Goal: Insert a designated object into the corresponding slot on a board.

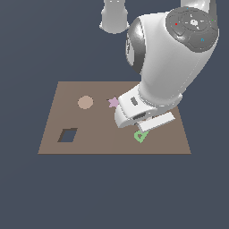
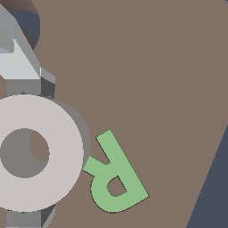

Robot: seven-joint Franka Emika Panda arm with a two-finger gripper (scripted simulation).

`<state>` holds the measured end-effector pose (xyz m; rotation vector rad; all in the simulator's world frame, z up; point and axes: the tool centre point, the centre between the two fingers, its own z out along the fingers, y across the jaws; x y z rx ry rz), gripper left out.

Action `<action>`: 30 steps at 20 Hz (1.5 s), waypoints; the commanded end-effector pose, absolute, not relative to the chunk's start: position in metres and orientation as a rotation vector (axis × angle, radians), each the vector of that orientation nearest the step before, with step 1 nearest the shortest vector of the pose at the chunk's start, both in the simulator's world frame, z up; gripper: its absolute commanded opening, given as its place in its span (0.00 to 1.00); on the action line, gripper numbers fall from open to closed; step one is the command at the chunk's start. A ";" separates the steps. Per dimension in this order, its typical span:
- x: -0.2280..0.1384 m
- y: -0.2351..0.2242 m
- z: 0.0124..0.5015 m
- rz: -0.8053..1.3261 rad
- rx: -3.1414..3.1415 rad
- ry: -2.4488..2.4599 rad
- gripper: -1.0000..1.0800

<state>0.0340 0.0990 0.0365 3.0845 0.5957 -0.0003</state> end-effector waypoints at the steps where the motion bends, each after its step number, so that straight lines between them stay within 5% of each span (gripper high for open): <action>1: 0.018 0.118 0.038 0.001 3.061 0.705 0.00; 13: -0.032 0.161 0.041 -0.001 2.983 0.983 0.00; 30: -0.034 0.162 0.031 -0.002 2.982 0.988 0.00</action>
